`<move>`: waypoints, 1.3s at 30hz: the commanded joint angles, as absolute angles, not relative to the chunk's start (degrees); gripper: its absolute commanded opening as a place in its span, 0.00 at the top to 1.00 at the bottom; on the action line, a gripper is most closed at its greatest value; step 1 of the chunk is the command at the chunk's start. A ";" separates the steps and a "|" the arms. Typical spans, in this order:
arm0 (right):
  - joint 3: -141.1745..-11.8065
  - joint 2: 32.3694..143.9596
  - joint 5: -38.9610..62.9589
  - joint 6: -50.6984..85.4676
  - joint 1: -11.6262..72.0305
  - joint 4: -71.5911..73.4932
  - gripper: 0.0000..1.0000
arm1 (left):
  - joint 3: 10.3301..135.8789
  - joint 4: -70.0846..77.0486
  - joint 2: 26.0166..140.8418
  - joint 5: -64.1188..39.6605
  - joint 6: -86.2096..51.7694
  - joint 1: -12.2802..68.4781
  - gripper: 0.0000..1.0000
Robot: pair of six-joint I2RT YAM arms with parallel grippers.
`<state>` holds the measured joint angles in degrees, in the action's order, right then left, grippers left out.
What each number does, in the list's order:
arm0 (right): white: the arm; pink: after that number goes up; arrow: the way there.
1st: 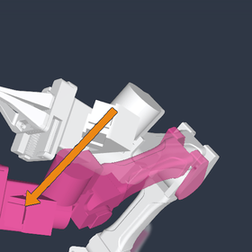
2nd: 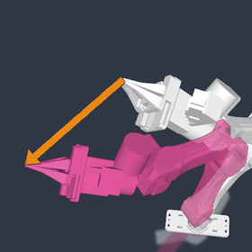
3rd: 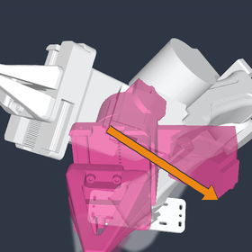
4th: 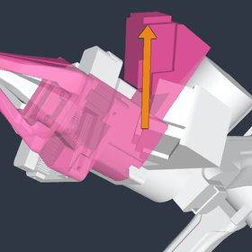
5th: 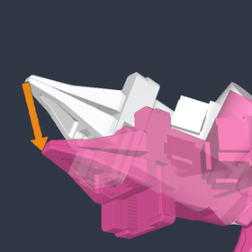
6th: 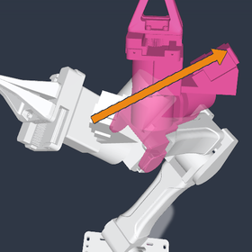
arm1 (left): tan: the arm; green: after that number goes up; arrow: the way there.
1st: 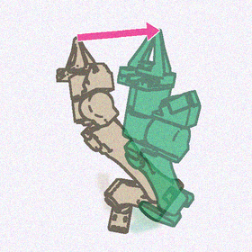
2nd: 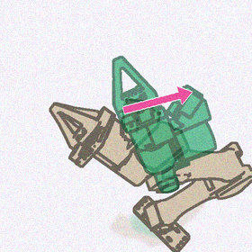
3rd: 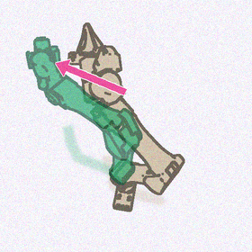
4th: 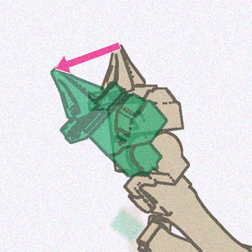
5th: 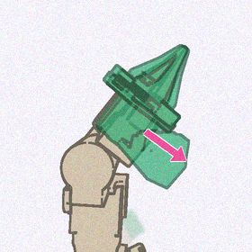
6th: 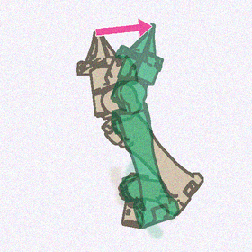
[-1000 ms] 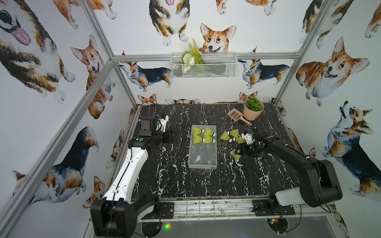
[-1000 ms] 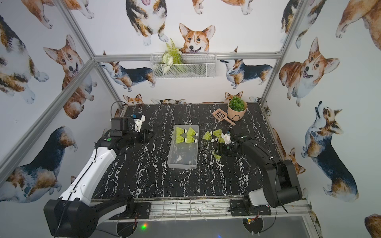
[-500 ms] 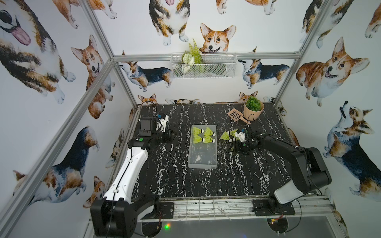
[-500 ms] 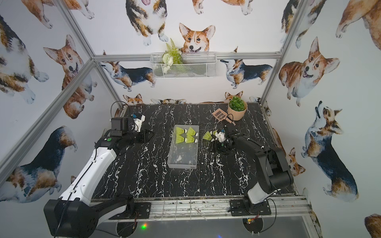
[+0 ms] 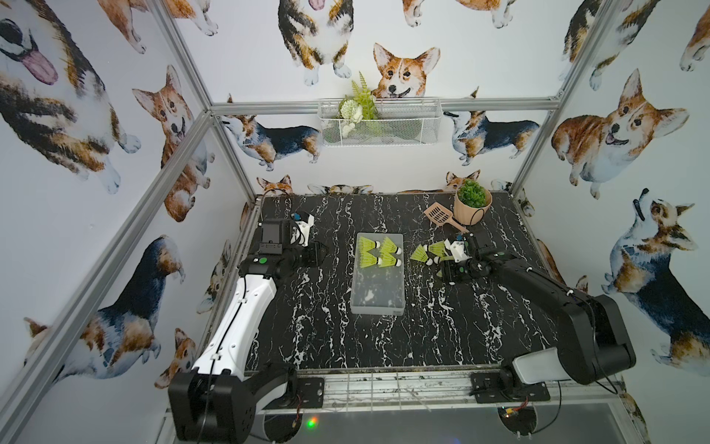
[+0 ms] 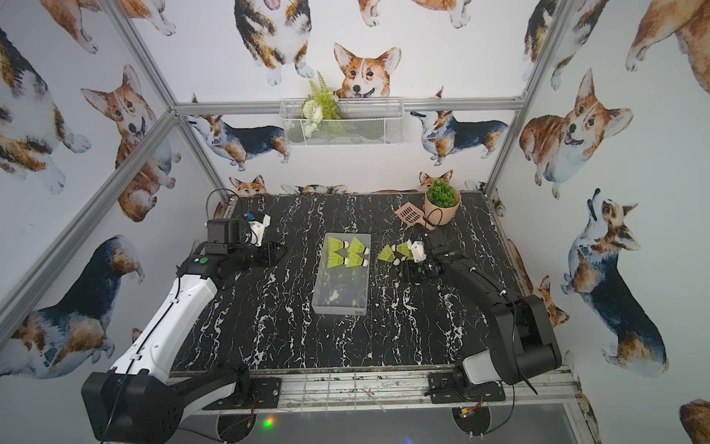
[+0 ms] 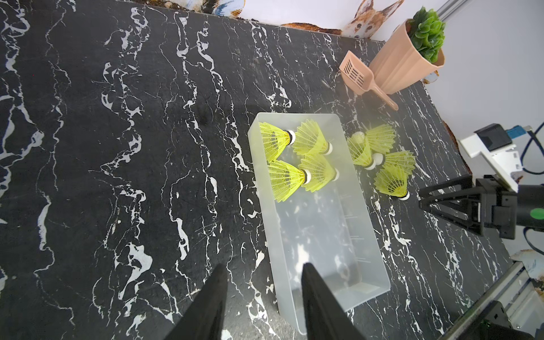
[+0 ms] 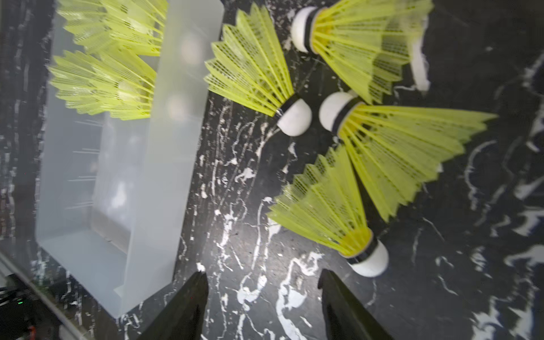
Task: Put the shuttlecocks into the storage box
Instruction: Adjust the shuttlecock at the center of the board, then pick up the shuttlecock at the center of the board.
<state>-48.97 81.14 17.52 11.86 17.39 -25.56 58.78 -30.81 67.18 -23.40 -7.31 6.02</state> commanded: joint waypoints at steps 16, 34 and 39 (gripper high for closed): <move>-55.04 90.92 10.07 3.99 16.06 -31.44 0.25 | 58.71 -29.53 67.32 -23.29 -7.12 5.98 0.55; -60.30 99.79 12.88 1.98 16.22 -35.91 0.49 | 58.66 -29.53 67.15 -22.94 -7.08 5.96 0.55; -61.05 100.65 10.88 2.06 17.64 -36.68 0.68 | 58.62 -29.53 67.19 -22.94 -7.06 5.89 0.55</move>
